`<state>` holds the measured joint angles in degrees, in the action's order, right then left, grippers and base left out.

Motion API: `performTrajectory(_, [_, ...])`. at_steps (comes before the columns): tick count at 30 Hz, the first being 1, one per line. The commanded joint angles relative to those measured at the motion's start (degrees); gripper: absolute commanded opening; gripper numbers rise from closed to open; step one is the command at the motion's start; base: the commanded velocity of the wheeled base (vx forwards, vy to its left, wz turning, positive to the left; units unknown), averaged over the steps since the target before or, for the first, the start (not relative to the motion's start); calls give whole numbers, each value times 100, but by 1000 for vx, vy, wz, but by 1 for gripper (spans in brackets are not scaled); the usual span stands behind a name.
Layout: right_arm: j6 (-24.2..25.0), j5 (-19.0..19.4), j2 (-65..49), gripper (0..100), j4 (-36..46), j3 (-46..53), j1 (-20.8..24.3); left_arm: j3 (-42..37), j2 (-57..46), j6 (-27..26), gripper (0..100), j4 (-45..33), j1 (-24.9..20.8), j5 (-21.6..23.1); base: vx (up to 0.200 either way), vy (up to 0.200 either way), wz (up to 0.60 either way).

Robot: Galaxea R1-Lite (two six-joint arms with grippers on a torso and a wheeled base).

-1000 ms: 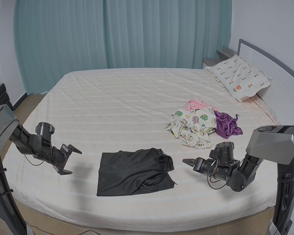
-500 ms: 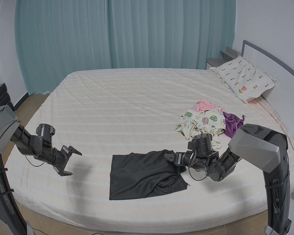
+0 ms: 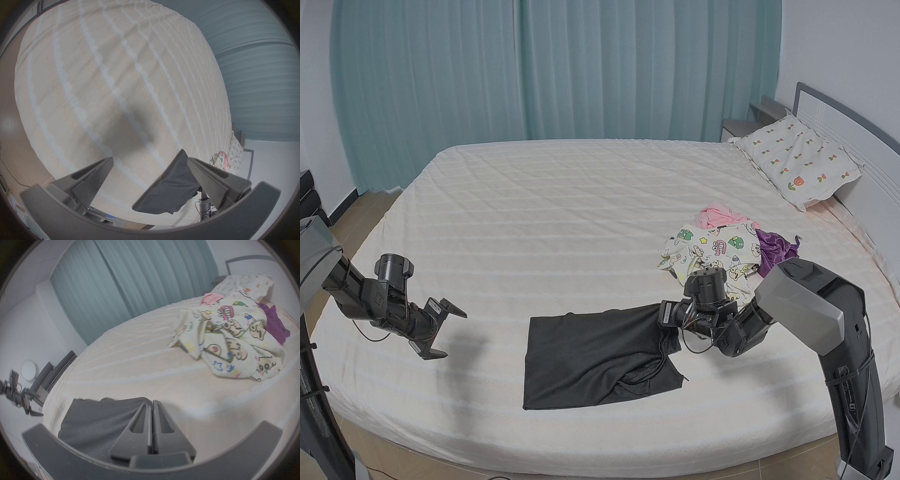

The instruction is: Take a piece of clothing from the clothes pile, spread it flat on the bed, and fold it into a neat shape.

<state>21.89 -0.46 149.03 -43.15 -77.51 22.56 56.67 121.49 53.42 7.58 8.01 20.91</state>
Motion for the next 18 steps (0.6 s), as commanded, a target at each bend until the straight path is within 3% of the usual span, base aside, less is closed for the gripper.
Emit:
performTrajectory(1, [289,38,91,0,26,-142,-182,-7,41,2,100,15,-1,1,0,0,0])
performTrajectory(3, [597,73,91,0,123,-203,-209,-7,41,2,100,15,-1,1,0,0,0])
performTrajectory(12, [975,187,74,0,615,-397,-217,-7,41,2,100,15,-1,1,0,0,0])
performTrajectory(13, [983,205,56,100,624,-388,-217,-7,41,2,100,15,-1,1,0,0,0])
performTrajectory(18, [1106,169,-322,100,510,-80,-358,-7,41,2,100,15,-1,-8,0,0,0])
